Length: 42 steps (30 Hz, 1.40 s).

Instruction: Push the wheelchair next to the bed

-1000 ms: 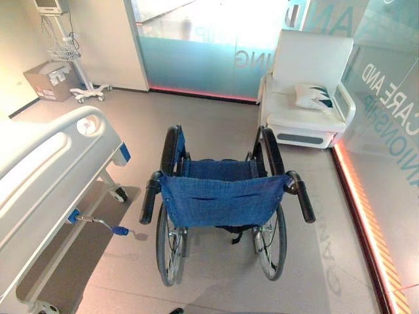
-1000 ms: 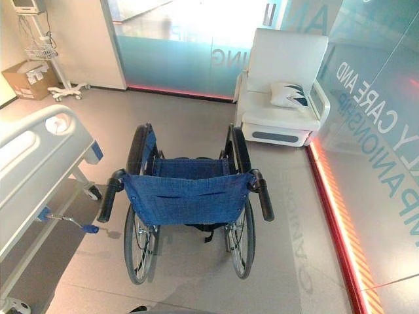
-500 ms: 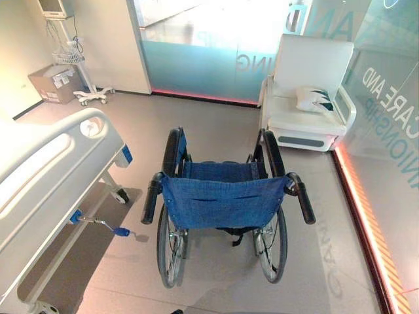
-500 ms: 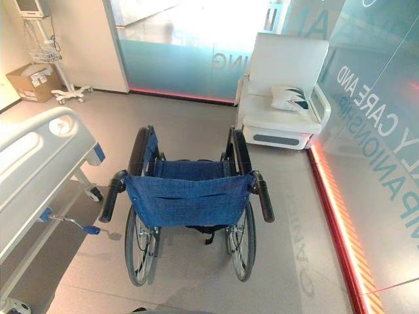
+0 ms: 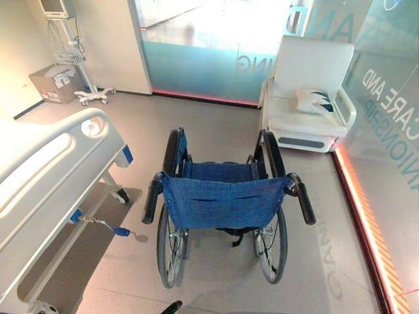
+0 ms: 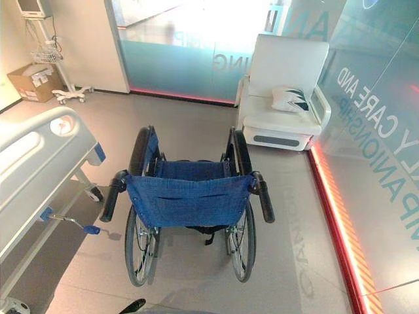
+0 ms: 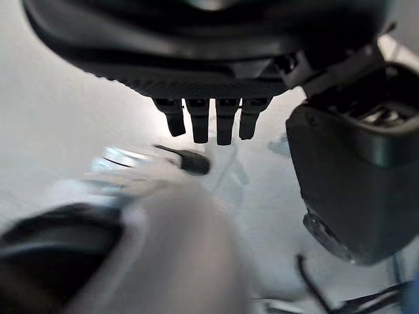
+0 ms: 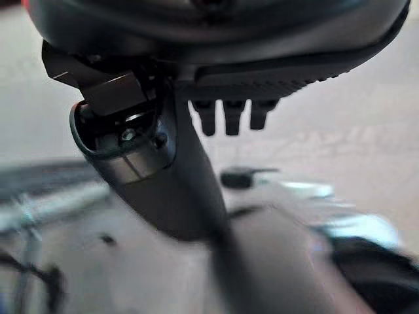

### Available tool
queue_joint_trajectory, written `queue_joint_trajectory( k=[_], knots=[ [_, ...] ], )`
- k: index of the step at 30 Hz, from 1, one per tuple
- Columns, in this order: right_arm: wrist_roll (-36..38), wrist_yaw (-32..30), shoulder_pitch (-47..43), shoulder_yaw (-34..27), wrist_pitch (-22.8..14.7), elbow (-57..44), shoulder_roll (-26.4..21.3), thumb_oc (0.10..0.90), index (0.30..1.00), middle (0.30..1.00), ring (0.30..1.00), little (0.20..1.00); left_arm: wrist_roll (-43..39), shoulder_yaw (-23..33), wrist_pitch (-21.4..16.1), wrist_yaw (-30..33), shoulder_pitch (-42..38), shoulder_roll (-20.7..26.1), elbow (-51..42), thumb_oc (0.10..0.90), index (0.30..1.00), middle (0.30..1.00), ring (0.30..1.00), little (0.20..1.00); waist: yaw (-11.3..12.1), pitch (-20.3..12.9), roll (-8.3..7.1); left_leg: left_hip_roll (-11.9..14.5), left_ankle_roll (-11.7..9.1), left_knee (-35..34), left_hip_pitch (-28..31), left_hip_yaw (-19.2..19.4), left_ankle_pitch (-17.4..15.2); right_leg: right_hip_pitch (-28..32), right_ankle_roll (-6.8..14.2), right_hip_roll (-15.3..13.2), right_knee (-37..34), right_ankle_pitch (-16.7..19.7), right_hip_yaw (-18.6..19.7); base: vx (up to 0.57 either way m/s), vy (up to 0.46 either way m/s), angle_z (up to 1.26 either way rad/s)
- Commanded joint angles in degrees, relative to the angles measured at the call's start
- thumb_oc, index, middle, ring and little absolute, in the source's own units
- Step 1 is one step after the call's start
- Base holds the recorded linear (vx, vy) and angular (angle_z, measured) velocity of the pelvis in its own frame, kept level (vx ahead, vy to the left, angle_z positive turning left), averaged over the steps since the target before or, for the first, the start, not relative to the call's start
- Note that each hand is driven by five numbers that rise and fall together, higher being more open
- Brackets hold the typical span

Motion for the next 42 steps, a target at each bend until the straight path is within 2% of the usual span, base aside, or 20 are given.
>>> queue_joint_trajectory(
  k=[1, 2, 5, 6, 8, 13, 16, 17, 19, 24, 26, 30, 34, 39, 42],
  knots=[
    [5.58, -3.61, -4.06, -5.46, -5.18, -0.12, -6.53, 0.8, 0.9, 0.9, 0.9, 0.9, -5.37, 2.8, -3.15, 0.84, -3.6, 3.27, -2.28, 0.8, 0.9, 0.9, 0.9, 0.9, 1.49, 1.28, 2.8, 1.39, -3.18, 0.58, -0.49, 0.92, -1.86, -0.37, 3.22, -2.56, 2.68, -0.63, -2.83, 0.0, 0.0, 0.0],
    [7.48, -6.45, -3.6, -7.84, -5.07, -3.65, -8.82, 0.8, 0.9, 0.9, 0.9, 0.9, -7.76, 4.95, -3.55, 1.55, -3.12, 5.19, -5.2, 0.8, 0.9, 0.9, 0.9, 0.9, 1.57, 1.35, 2.74, 1.4, -3.09, 0.58, -0.53, 0.93, -1.81, -0.35, 3.28, -2.64, 2.65, -0.61, -2.8, 0.0, 0.0, 0.0],
    [7.46, -11.46, -2.13, -10.9, -4.76, -10.49, -11.66, 0.8, 0.9, 0.9, 0.9, 0.9, -9.75, 8.59, -3.11, 2.76, -1.88, 7.96, -10.82, 0.8, 0.9, 0.9, 0.9, 0.9, 1.53, 1.57, 2.51, 1.44, -3.01, 0.58, -0.59, 0.89, -1.77, -0.46, 3.26, -2.58, 2.73, -0.57, -2.64, 0.0, 0.0, 0.0],
    [7.0, -15.73, -1.2, -12.73, -5.34, -14.74, -13.38, 0.8, 0.9, 0.9, 0.9, 0.9, -10.47, 10.72, -4.36, 4.47, -1.21, 9.61, -14.71, 0.8, 0.9, 0.9, 0.9, 0.9, 1.37, 1.73, 2.46, 1.5, -2.96, 0.58, -0.66, 0.86, -1.73, -0.58, 3.22, -2.53, 2.67, -0.43, -2.41, 0.0, 0.0, 0.0],
    [7.41, -18.33, -0.81, -14.41, -5.55, -17.53, -14.76, 0.8, 0.9, 0.9, 0.9, 0.9, -11.15, 12.54, -4.46, 5.2, -0.95, 11.06, -17.52, 0.8, 0.9, 0.9, 0.9, 0.9, 1.24, 1.8, 2.54, 1.54, -2.92, 0.58, -0.63, 0.85, -1.77, -0.58, 3.16, -2.46, 2.58, -0.37, -2.18, 0.0, 0.0, 0.0],
    [6.82, -28.31, 0.4, -21.28, -9.07, -28.45, -19.1, 0.8, 0.9, 0.9, 0.9, 0.9, -12.57, 19.56, -6.86, 6.33, 0.52, 16.71, -28.96, 0.8, 0.9, 0.9, 0.9, 0.9, 0.85, 1.86, 2.78, 1.63, -2.93, 0.58, -0.5, 0.93, -2.05, -0.54, 3.05, -2.41, 2.48, -0.57, -1.7, 0.0, 0.0, 0.0],
    [6.39, -31.43, 0.9, -24.12, -8.78, -34.42, -20.78, 0.8, 0.9, 0.9, 0.9, 0.9, -12.48, 22.54, -7.46, 7.58, 1.22, 18.73, -34.0, 0.8, 0.9, 0.9, 0.9, 0.9, 0.71, 1.83, 2.8, 1.67, -3.01, 0.58, -0.42, 0.88, -2.15, -0.44, 3.02, -2.43, 2.52, -0.83, -1.69, 0.01, 0.001, 0.0],
    [5.82, -32.8, 0.98, -25.64, -9.83, -37.16, -21.2, 0.8, 0.9, 0.9, 0.9, 0.9, -10.22, 23.82, -8.89, 8.65, 1.58, 19.51, -36.79, 0.8, 0.9, 0.9, 0.9, 0.9, 0.68, 1.78, 2.84, 1.69, -3.05, 0.58, -0.41, 0.72, -2.16, -0.45, 2.96, -2.4, 2.61, -1.0, -1.63, 0.0, 0.0, 0.0],
    [4.49, -34.42, 0.66, -28.41, -9.17, -43.2, -22.43, 0.8, 0.9, 0.9, 0.9, 0.9, -9.44, 26.15, -7.35, 9.07, 1.67, 21.45, -44.35, 0.8, 0.9, 0.9, 0.9, 0.9, 0.73, 1.62, 2.88, 1.76, -3.21, 0.58, -0.45, 0.47, -2.22, -0.35, 2.86, -2.42, 2.56, -1.31, -1.63, 0.04, 0.009, 0.0],
    [2.8, -34.5, -0.83, -30.51, -7.7, -54.35, -23.41, 0.8, 0.9, 0.9, 0.9, 0.9, -9.94, 28.16, -6.17, 8.47, 0.48, 22.67, -54.8, 0.8, 0.9, 0.9, 0.9, 0.9, 0.73, 1.37, 3.13, 1.96, -3.51, 0.58, -0.59, 0.18, -2.12, -0.4, 2.78, -2.44, 2.74, -1.71, -1.64, 0.01, 0.002, 0.0],
    [2.45, -32.72, -2.6, -29.47, -5.28, -61.43, -23.47, 0.8, 0.9, 0.9, 0.9, 0.9, -12.29, 28.1, -4.5, 7.0, -1.08, 23.2, -60.02, 0.8, 0.9, 0.9, 0.9, 0.9, 0.73, 1.23, 3.29, 2.04, -3.61, 0.58, -0.64, 0.02, -2.07, -0.44, 2.65, -2.48, 2.86, -1.94, -1.64, 0.0, 0.0, 0.0],
    [1.05, -30.2, -4.15, -26.86, -4.02, -68.95, -22.86, 0.8, 0.9, 0.9, 0.9, 0.9, -16.77, 27.71, -3.47, 4.75, -2.58, 23.14, -64.99, 0.8, 0.9, 0.9, 0.9, 0.9, 0.46, 1.04, 3.51, 2.22, -3.71, 0.58, -0.54, 0.38, -1.97, -0.42, 2.6, -2.56, 3.01, -2.12, -1.51, 0.0, 0.0, 0.0],
    [5.46, -27.83, -4.76, -26.4, -4.52, -71.8, -22.71, 0.8, 0.9, 0.9, 0.9, 0.9, -20.22, 27.55, -2.62, 2.84, -3.23, 23.43, -67.53, 0.8, 0.9, 0.9, 0.9, 0.9, 0.33, 0.85, 3.52, 2.27, -3.8, 0.58, -0.54, 0.69, -1.99, -0.35, 2.65, -2.59, 2.97, -2.27, -1.61, 0.0, 0.0, 0.0],
    [11.6, -22.82, -5.28, -25.54, -5.07, -75.29, -22.04, 0.8, 0.9, 0.9, 0.9, 0.9, -23.8, 27.33, 0.51, -0.88, -3.36, 23.74, -70.23, 0.8, 0.9, 0.9, 0.9, 0.9, 0.31, 0.83, 3.55, 2.34, -3.89, 0.58, -0.58, 1.06, -1.89, -0.44, 2.69, -2.7, 3.24, -2.44, -1.95, 0.0, 0.0, 0.0],
    [14.23, -19.09, -5.25, -25.27, -4.21, -76.58, -22.06, 0.8, 0.9, 0.9, 0.9, 0.9, -19.73, 27.64, -0.47, -0.41, -2.85, 24.86, -69.83, 0.8, 0.9, 0.9, 0.9, 0.9, 0.27, 0.92, 3.51, 2.3, -3.93, 0.58, -0.67, 1.32, -1.85, -0.61, 2.78, -2.71, 3.31, -2.42, -2.05, 0.0, 0.0, 0.0]
  ],
)
